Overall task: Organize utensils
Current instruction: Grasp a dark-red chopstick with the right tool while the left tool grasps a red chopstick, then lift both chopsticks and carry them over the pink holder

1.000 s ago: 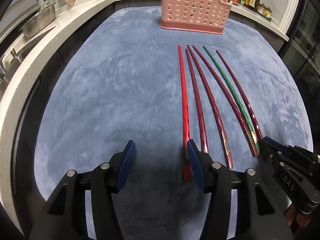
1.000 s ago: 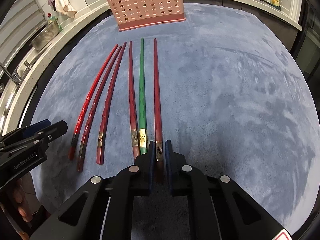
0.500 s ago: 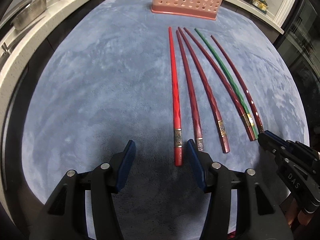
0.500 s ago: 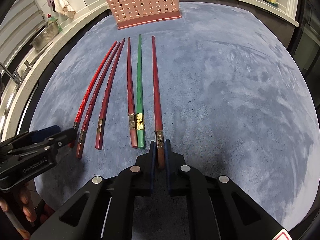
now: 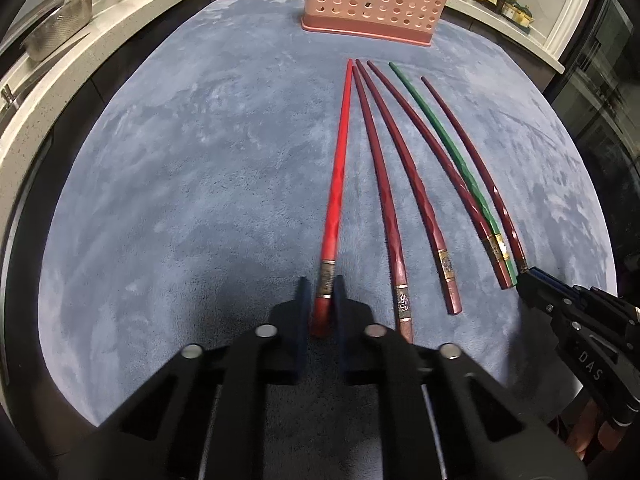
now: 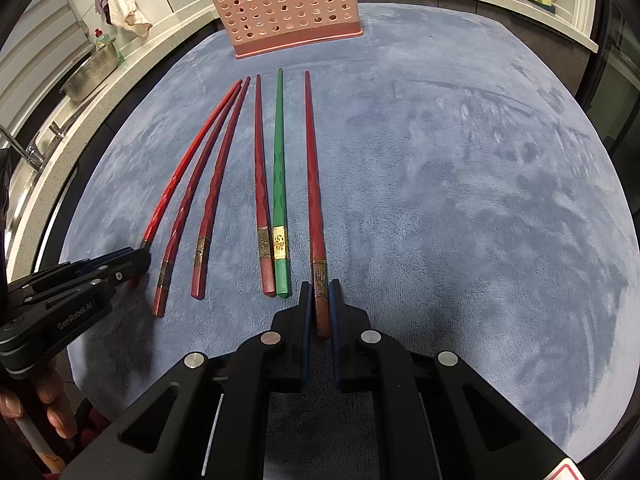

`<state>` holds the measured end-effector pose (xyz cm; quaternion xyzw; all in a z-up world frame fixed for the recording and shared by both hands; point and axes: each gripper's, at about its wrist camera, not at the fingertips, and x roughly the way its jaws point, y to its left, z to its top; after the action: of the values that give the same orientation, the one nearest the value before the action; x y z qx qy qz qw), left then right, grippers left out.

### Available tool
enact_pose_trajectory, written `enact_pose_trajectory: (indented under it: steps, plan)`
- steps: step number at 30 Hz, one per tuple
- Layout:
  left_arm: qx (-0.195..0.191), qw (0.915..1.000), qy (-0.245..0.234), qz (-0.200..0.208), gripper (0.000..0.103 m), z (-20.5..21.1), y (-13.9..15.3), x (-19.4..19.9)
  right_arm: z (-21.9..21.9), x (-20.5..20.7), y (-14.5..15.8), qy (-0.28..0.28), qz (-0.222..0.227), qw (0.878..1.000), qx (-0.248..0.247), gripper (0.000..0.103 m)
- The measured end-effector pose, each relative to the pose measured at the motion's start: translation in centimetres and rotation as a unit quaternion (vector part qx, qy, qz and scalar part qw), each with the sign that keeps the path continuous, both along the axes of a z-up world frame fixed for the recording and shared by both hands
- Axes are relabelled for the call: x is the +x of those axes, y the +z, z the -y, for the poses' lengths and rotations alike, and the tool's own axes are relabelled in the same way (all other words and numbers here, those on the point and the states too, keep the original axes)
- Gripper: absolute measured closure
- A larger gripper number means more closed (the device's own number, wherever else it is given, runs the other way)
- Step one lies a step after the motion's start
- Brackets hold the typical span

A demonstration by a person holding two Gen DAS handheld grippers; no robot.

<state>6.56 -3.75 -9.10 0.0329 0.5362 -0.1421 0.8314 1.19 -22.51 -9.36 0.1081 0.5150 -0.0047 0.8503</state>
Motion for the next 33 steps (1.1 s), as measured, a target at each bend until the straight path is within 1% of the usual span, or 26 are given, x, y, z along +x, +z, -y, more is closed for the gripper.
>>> enact_pose_trajectory:
  steps: [3, 6, 8, 12, 21, 25, 33]
  plan:
    - [0.0, 1.0, -0.002, 0.003, 0.095, 0.0, 0.2, -0.1, 0.0, 0.0, 0.1, 0.0, 0.001, 1.0, -0.001, 0.095]
    - [0.009, 0.9997, -0.005, 0.022, 0.096, 0.1, 1.2, -0.4, 0.0, -0.3, 0.5, 0.002, 0.007, 1.0, -0.006, 0.095]
    - [0.011, 0.9994, -0.005, 0.033, 0.096, 0.1, 1.9, -0.5, 0.0, -0.4, 1.2, 0.001, 0.015, 1.0, -0.007, 0.095]
    - [0.002, 0.9986, 0.001, 0.053, 0.096, -0.2, 3.9, -0.4, 0.4, -0.4, 3.0, -0.004, 0.034, 0.999, -0.001, 0.096]
    - [-0.021, 0.9949, 0.011, 0.098, 0.096, -0.9, 9.1, 1.0, 2.4, 0.8, 8.7, -0.027, 0.093, 0.995, 0.015, 0.096]
    - [-0.031, 0.9917, 0.014, 0.124, 0.096, -1.1, 11.9, 2.1, 3.6, 1.9, 11.4, -0.038, 0.119, 0.992, 0.022, 0.096]
    - [-0.034, 0.9817, 0.011, 0.187, 0.096, -1.0, 17.6, 5.4, 5.7, 4.6, 16.2, -0.05, 0.17, 0.984, 0.021, 0.096]
